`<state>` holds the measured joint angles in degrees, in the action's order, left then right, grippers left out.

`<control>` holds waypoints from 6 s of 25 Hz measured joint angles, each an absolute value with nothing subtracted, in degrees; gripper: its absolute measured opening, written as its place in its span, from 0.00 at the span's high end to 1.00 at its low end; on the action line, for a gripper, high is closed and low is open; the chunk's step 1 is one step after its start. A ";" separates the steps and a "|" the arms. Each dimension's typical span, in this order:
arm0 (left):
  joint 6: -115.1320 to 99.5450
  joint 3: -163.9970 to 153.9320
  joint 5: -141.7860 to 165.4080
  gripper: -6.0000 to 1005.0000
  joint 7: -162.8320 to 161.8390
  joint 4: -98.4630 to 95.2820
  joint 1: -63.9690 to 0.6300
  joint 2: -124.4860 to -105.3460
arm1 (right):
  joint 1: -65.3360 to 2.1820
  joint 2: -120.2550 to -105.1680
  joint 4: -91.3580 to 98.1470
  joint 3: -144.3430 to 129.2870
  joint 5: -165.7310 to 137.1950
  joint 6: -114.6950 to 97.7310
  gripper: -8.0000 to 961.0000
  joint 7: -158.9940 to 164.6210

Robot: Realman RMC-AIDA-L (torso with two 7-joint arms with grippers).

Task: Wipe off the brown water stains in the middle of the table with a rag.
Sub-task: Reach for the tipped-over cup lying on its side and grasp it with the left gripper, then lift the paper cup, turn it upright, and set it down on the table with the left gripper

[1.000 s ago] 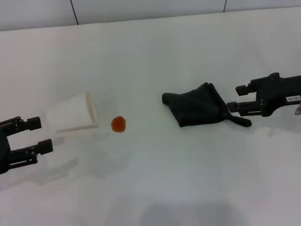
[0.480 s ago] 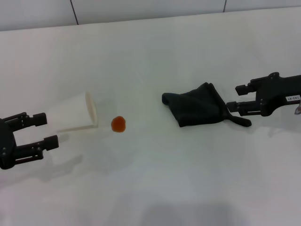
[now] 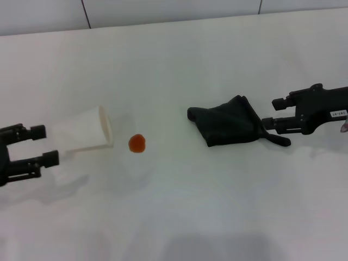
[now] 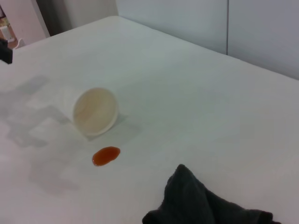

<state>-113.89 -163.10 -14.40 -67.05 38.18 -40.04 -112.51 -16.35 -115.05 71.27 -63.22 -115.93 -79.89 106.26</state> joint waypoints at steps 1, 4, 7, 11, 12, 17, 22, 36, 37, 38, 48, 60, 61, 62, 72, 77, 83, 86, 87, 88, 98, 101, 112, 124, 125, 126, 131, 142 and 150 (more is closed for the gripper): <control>-114.18 -163.10 -13.70 0.22 -67.33 39.28 -40.75 -112.47 | -16.35 -115.05 71.28 -63.44 -115.91 -79.88 0.41 106.25; -115.10 -163.12 -9.41 0.22 -67.54 43.29 -43.98 -112.46 | -16.35 -115.04 71.27 -64.23 -115.52 -79.61 0.41 106.25; -115.47 -163.13 -5.16 0.21 -67.57 47.34 -47.30 -112.68 | -16.35 -115.06 71.28 -64.61 -115.27 -79.47 0.41 106.25; -115.49 -163.12 -0.44 0.21 -67.54 53.76 -52.33 -112.95 | -16.28 -115.13 71.27 -65.18 -114.81 -79.41 0.41 106.27; -115.49 -163.13 0.37 0.21 -67.40 54.78 -53.39 -112.95 | -16.24 -115.13 71.27 -65.25 -114.72 -79.39 0.41 106.29; -114.01 -163.21 5.26 0.21 -66.24 56.04 -57.95 -112.70 | -16.46 -115.14 71.28 -65.50 -114.58 -79.36 0.41 106.47; -110.40 -163.22 9.52 0.21 -65.04 55.93 -60.61 -114.36 | -16.92 -115.14 71.32 -65.96 -114.28 -79.36 0.41 106.65; -105.22 -163.21 12.14 0.21 -63.18 55.86 -63.11 -117.49 | -17.14 -115.14 71.53 -66.83 -113.81 -79.36 0.41 106.92; -104.97 -163.21 12.14 0.21 -63.16 55.78 -63.11 -117.53 | -17.14 -115.14 71.58 -66.83 -113.81 -79.36 0.41 106.92; -104.76 -163.21 12.13 0.21 -63.14 55.71 -63.14 -117.60 | -17.14 -115.14 71.61 -66.83 -113.81 -79.36 0.41 106.92; -103.20 -163.21 12.36 0.21 -62.91 55.38 -63.63 -118.60 | -17.47 -115.13 71.80 -66.79 -113.81 -79.36 0.41 106.96; -99.90 -163.21 14.37 0.21 -63.56 53.50 -64.04 -118.77 | -17.90 -115.13 71.39 -66.87 -113.82 -78.77 0.41 106.97; -99.33 -163.21 14.64 0.21 -63.61 53.47 -64.08 -118.79 | -17.93 -115.14 71.36 -66.93 -113.82 -78.68 0.41 106.96; -98.79 -163.21 14.88 0.21 -63.62 53.42 -64.11 -118.80 | -17.93 -115.13 71.34 -66.95 -113.81 -78.64 0.41 106.96; -96.77 -163.21 14.40 0.20 -60.63 51.54 -64.31 -118.84 | -18.05 -115.14 71.09 -67.58 -113.82 -77.36 0.41 106.96; -95.01 -163.21 14.61 0.20 -59.27 50.02 -64.57 -118.82 | -18.53 -115.17 70.57 -67.62 -113.83 -77.10 0.41 107.14; -92.85 -163.21 16.66 0.20 -58.09 48.89 -65.14 -118.79 | -18.60 -115.22 70.49 -67.60 -113.90 -76.90 0.41 107.84; -91.51 -163.21 17.38 0.20 -57.39 47.89 -65.24 -118.82 | -18.62 -115.22 70.48 -67.59 -113.86 -76.82 0.41 107.98; -91.03 -163.21 17.49 0.20 -57.11 47.40 -65.24 -118.82 | -18.62 -115.22 70.49 -67.59 -113.85 -76.81 0.41 107.99; -90.39 -163.21 17.54 0.20 -56.73 46.91 -65.22 -118.82 | -18.63 -115.23 70.48 -67.59 -113.84 -76.84 0.41 108.01; -86.74 -163.21 17.56 0.20 -54.57 43.56 -64.83 -118.83 | -19.30 -115.23 70.55 -68.35 -113.82 -76.51 0.41 109.43; -85.17 -163.21 17.58 0.20 -54.33 42.56 -64.74 -118.81 | -19.43 -115.23 70.55 -68.40 -113.79 -76.49 0.41 109.48; -80.79 -163.12 17.20 0.20 -53.58 38.31 -64.26 -118.82 | -20.49 -115.22 70.48 -68.94 -114.00 -76.42 0.41 110.10; -77.28 -163.07 16.89 0.20 -54.72 34.48 -64.19 -118.87 | -21.10 -115.22 70.62 -69.00 -114.30 -76.74 0.41 110.14; -76.80 -163.05 16.88 0.20 -54.93 33.98 -64.15 -118.86 | -21.18 -115.22 70.62 -69.00 -114.31 -76.75 0.41 110.14; -76.31 -163.04 16.87 0.20 -55.13 33.50 -64.14 -118.86 | -21.28 -115.22 70.61 -69.00 -114.34 -76.75 0.41 110.11; -74.92 -163.03 16.75 0.21 -55.52 32.37 -64.08 -118.86 | -21.69 -115.18 70.46 -69.08 -114.41 -76.74 0.41 109.94; -75.00 -163.04 15.19 0.26 -55.39 32.90 -63.76 -118.84 | -21.69 -115.10 70.40 -69.08 -114.44 -76.99 0.41 110.03; -81.98 -163.03 5.46 0.31 -54.10 38.75 -61.95 -118.74 | -21.64 -115.05 70.49 -69.08 -114.44 -77.24 0.41 109.95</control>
